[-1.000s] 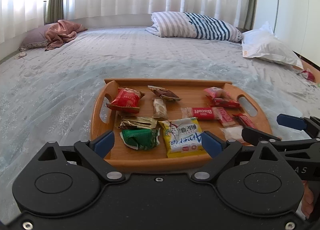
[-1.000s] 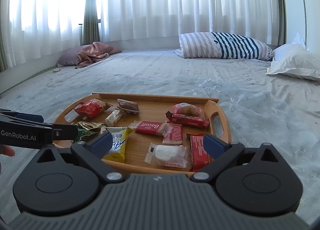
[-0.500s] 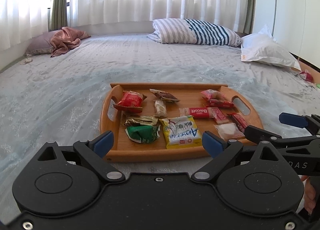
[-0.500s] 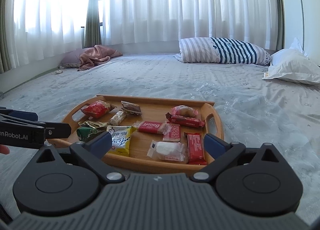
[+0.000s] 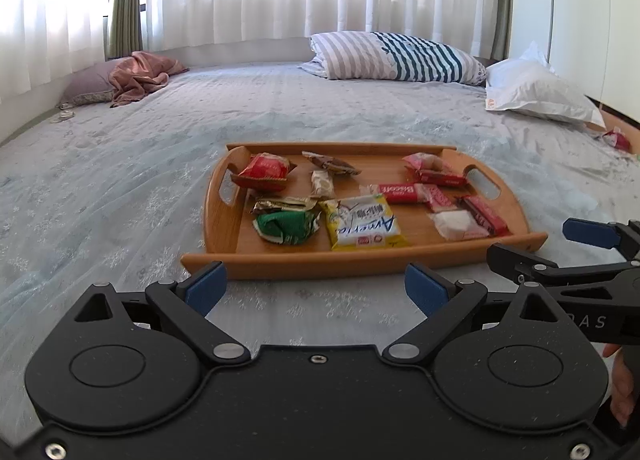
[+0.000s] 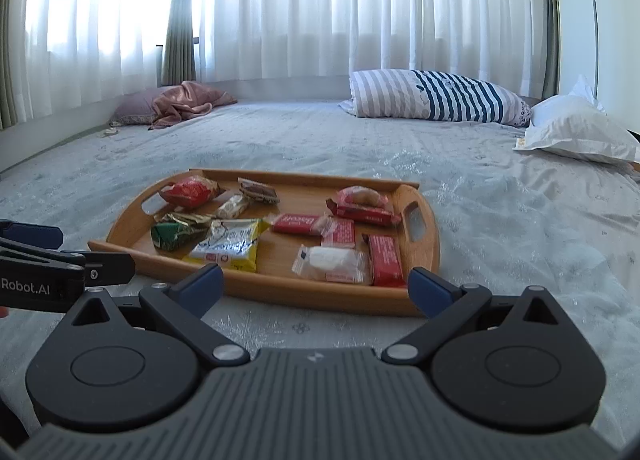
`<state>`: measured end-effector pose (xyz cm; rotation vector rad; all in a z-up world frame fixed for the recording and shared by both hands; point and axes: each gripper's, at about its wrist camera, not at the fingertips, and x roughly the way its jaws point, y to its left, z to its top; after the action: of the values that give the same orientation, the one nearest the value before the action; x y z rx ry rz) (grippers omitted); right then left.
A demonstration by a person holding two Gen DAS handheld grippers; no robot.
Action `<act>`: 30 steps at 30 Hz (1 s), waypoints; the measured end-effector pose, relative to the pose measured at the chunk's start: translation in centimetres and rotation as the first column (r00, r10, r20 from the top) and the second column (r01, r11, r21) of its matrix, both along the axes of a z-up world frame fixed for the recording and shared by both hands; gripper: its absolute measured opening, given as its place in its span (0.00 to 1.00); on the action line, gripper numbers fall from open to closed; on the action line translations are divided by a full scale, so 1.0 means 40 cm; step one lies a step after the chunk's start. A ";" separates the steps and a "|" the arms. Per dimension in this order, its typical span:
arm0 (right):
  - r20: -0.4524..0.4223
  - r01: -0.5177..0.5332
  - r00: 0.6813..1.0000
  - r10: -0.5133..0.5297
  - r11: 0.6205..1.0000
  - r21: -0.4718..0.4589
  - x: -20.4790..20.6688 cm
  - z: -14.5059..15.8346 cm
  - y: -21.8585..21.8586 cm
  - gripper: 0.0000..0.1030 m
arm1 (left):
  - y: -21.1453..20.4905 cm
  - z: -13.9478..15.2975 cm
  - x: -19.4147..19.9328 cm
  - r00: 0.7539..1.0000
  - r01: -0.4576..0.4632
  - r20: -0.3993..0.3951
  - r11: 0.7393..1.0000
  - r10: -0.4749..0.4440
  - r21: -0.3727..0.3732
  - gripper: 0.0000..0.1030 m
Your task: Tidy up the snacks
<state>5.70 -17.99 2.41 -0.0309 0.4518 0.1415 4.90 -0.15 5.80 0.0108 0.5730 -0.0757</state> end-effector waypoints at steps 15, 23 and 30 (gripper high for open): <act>-0.059 0.034 0.998 -0.034 0.999 -0.013 -0.020 -0.084 0.007 1.00 | 0.016 -0.112 -0.010 0.997 -0.040 -0.068 0.999 0.039 -0.016 0.93; -0.080 0.037 0.996 -0.040 0.999 -0.036 -0.019 -0.112 0.013 1.00 | 0.026 -0.152 -0.007 0.994 -0.063 -0.090 0.998 0.061 -0.025 0.93; -0.103 0.044 0.994 -0.047 0.998 -0.034 -0.013 -0.134 0.014 1.00 | 0.027 -0.161 0.005 0.994 -0.082 -0.075 0.997 0.081 -0.002 0.95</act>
<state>5.19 -17.43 -2.94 -0.0447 0.5579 0.0911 5.11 0.94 -0.64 -0.0204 0.6477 0.0019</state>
